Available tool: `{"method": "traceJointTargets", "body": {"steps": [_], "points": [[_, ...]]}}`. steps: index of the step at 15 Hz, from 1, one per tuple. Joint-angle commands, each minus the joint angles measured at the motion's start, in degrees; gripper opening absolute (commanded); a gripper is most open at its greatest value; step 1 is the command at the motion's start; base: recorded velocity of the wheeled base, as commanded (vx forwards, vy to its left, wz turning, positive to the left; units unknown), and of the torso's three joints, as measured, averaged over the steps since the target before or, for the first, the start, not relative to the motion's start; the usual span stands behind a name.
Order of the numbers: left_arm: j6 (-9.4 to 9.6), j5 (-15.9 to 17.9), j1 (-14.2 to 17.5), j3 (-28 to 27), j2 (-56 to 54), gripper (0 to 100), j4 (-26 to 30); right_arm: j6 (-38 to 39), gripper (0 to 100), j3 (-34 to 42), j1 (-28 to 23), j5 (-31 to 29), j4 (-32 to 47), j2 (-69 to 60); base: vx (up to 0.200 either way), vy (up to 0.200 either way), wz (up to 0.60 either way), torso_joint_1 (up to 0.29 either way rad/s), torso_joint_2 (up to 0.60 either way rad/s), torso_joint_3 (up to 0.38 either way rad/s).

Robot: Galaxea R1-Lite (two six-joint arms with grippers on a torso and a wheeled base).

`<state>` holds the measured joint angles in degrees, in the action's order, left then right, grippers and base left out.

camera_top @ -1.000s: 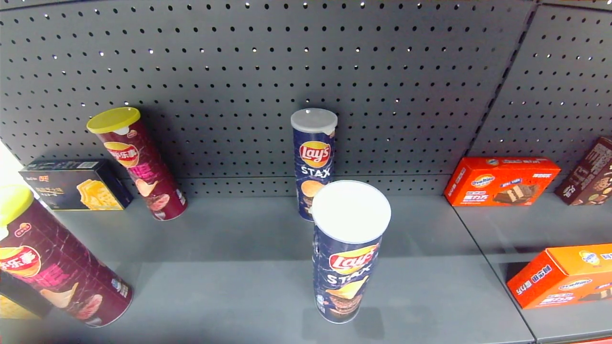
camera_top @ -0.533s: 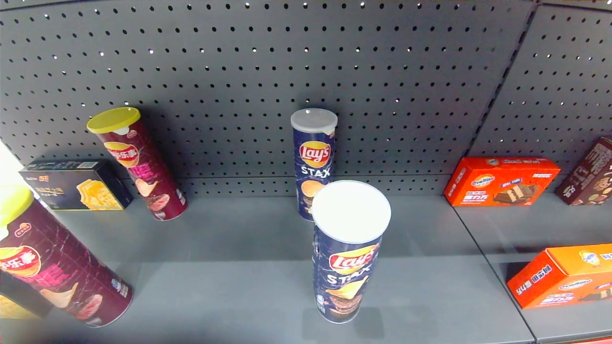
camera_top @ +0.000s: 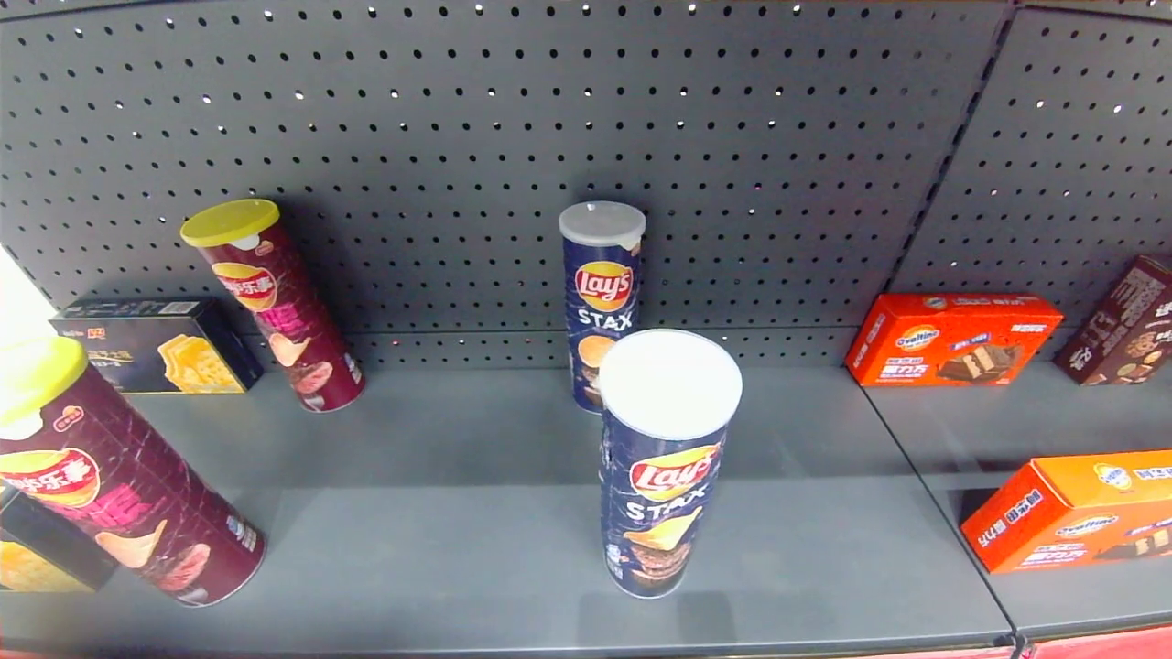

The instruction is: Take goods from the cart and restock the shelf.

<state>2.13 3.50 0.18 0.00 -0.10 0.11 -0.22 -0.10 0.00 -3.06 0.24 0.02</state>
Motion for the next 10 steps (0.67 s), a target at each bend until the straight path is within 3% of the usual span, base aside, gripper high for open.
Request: {"method": "traceJointTargets", "body": {"steps": [1, 10], "points": [[-0.02, 0.02, -0.01, 0.0, 0.19, 100, -0.02, -0.04, 100, 0.01, 0.0, -0.02, 0.02, -0.02, 0.0, 0.0, 0.0, 0.0, 0.0, 0.0], [-0.11, 0.02, -0.01, 0.0, 0.19, 100, -0.02, 0.04, 100, 0.01, 0.0, -0.02, 0.02, -0.02, 0.0, 0.0, 0.07, 0.0, 0.0, 0.0]]}}
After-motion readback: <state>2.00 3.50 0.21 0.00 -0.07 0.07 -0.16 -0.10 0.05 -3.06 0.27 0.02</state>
